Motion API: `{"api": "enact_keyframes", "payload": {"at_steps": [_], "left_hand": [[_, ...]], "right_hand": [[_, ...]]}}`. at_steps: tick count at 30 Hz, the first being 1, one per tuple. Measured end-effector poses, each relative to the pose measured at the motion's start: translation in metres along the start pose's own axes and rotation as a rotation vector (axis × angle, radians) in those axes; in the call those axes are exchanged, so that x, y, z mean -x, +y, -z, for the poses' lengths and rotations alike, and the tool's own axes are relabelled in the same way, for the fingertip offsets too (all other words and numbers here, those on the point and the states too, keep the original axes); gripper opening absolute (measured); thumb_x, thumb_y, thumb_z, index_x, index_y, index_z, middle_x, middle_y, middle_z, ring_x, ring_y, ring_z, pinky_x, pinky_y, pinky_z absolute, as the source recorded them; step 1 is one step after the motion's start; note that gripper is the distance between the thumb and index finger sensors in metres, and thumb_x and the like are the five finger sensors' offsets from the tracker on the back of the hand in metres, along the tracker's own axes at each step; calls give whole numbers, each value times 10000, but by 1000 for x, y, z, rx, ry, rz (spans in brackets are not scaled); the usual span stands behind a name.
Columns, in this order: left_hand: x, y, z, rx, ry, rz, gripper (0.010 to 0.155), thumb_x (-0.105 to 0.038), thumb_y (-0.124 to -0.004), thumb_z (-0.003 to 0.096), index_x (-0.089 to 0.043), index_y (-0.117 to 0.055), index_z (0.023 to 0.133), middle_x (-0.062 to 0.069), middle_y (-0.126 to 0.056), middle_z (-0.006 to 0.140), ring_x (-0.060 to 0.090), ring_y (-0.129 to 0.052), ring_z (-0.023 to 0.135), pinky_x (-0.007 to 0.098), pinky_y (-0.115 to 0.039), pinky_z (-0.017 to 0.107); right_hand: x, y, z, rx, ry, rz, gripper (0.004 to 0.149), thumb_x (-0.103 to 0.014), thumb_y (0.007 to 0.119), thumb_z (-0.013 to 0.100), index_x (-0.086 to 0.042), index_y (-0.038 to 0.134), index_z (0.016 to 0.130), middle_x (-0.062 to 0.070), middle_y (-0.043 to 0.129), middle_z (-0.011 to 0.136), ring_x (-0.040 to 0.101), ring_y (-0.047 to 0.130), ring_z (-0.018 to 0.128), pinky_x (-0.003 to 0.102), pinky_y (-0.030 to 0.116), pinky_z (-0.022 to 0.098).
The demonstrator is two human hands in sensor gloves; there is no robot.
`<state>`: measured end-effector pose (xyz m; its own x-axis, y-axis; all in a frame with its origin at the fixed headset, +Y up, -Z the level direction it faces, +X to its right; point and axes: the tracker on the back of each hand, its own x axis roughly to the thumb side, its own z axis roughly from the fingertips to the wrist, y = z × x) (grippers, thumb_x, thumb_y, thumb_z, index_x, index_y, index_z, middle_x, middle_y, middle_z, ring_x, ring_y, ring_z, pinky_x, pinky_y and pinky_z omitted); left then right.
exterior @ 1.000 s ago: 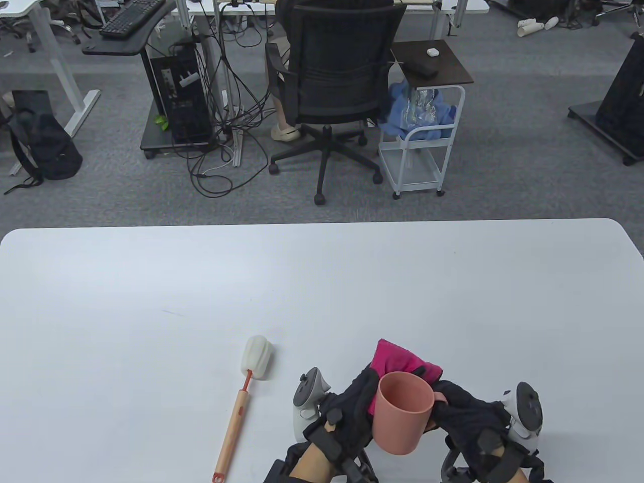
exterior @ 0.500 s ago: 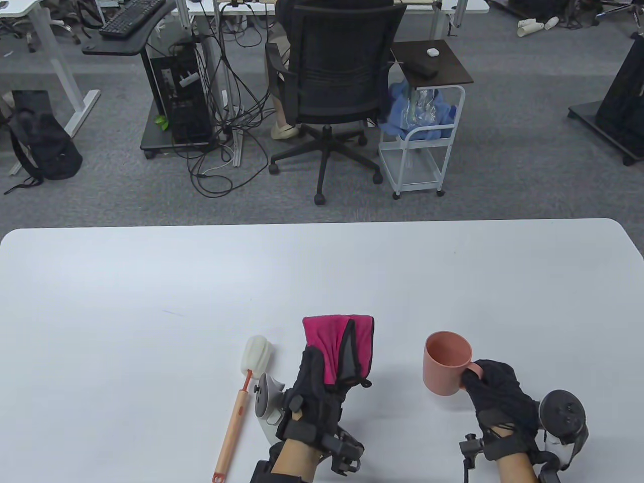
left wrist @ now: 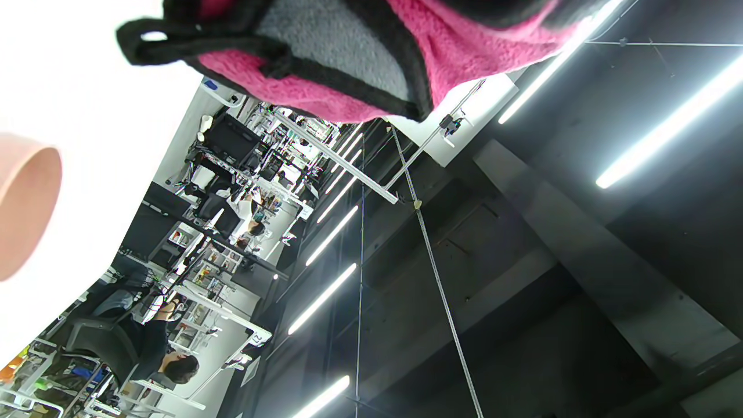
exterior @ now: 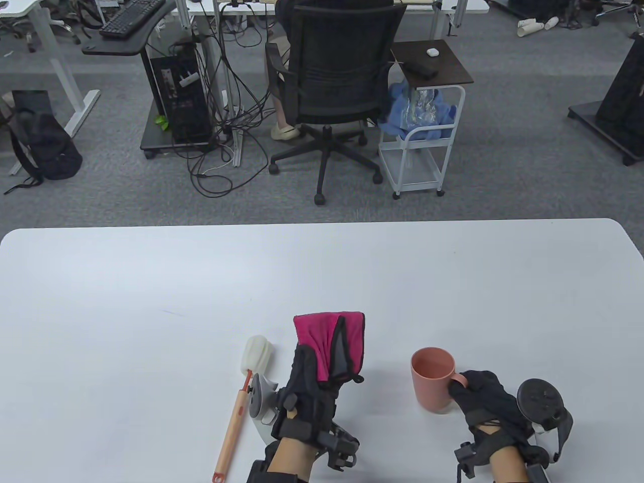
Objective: Brush the water cup with the cup brush
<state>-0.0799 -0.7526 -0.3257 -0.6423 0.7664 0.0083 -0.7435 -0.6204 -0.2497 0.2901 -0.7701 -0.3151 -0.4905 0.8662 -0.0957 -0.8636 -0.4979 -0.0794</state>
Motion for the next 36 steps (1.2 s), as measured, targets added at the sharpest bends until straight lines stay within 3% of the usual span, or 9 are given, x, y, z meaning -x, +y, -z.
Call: {"api": "enact_keyframes", "payload": {"at_steps": [2, 6, 9, 14, 18, 26, 29, 33, 36], "left_hand": [[1, 0, 0, 0, -1, 19, 620, -564, -540, 520, -362, -396, 1089, 60, -524, 1100, 421, -602, 1021, 630, -488, 749], [-3, 0, 0, -4, -21, 103, 620, -561, -542, 522, -368, -386, 1090, 64, -494, 1108, 427, -573, 1029, 635, -465, 751], [-12, -1, 0, -16, -36, 189, 618, -544, -544, 527, -356, -376, 1092, 77, -468, 1109, 442, -546, 1029, 652, -440, 742], [-29, -6, 9, -26, -16, 383, 616, -534, -550, 529, -358, -375, 1093, 87, -438, 1112, 456, -515, 1031, 661, -411, 742], [-44, -11, 17, 22, 23, 773, 619, -533, -554, 530, -352, -382, 1096, 100, -435, 1112, 460, -519, 1029, 668, -410, 740], [-31, -5, 35, 37, 139, 1072, 620, -517, -585, 519, -358, -412, 1093, 118, -422, 1113, 457, -518, 1029, 675, -372, 749], [-16, -5, 42, 141, 185, 1449, 617, -507, -600, 511, -353, -441, 1087, 118, -441, 1109, 441, -527, 1035, 677, -361, 752], [20, -9, 44, 449, 383, 2004, 607, -526, -590, 485, -409, -461, 1067, 38, -426, 1126, 355, -524, 1076, 645, -358, 780], [35, -8, 43, 544, 476, 2092, 608, -520, -596, 478, -425, -456, 1063, -4, -406, 1134, 313, -496, 1100, 620, -370, 792]], "right_hand": [[-2, -1, 0, -26, 50, -170, 365, -345, 886, 490, -243, 839, 838, 199, 650, 947, 372, 850, 703, 511, 702, 567], [-3, 1, 0, -44, 103, -271, 406, -362, 869, 500, -251, 811, 885, 194, 629, 965, 368, 816, 724, 507, 677, 580], [-1, 1, -1, -57, 100, -220, 531, -398, 863, 482, -233, 708, 962, 188, 597, 978, 354, 803, 726, 491, 674, 577], [4, -7, -5, -96, 146, -63, 798, -595, 793, 456, -209, 458, 1069, 205, 514, 971, 298, 765, 670, 450, 656, 542], [-8, -17, -12, -84, 104, -27, 835, -628, 757, 456, -212, 398, 1084, 203, 493, 976, 281, 757, 664, 437, 658, 536], [-13, -19, -21, -3, 50, 134, 775, -658, 638, 503, -212, 401, 1091, 213, 535, 956, 279, 780, 643, 432, 679, 519], [-12, -19, -22, -1, 53, 134, 769, -666, 617, 509, -212, 404, 1091, 209, 555, 945, 269, 792, 630, 424, 692, 510], [-14, -15, -20, -24, 38, 162, 775, -677, 620, 503, -211, 418, 1089, 204, 578, 929, 261, 801, 614, 421, 698, 501], [-15, -10, -19, -46, 31, 187, 782, -679, 637, 493, -208, 437, 1083, 206, 595, 908, 264, 801, 590, 426, 696, 487]]}}
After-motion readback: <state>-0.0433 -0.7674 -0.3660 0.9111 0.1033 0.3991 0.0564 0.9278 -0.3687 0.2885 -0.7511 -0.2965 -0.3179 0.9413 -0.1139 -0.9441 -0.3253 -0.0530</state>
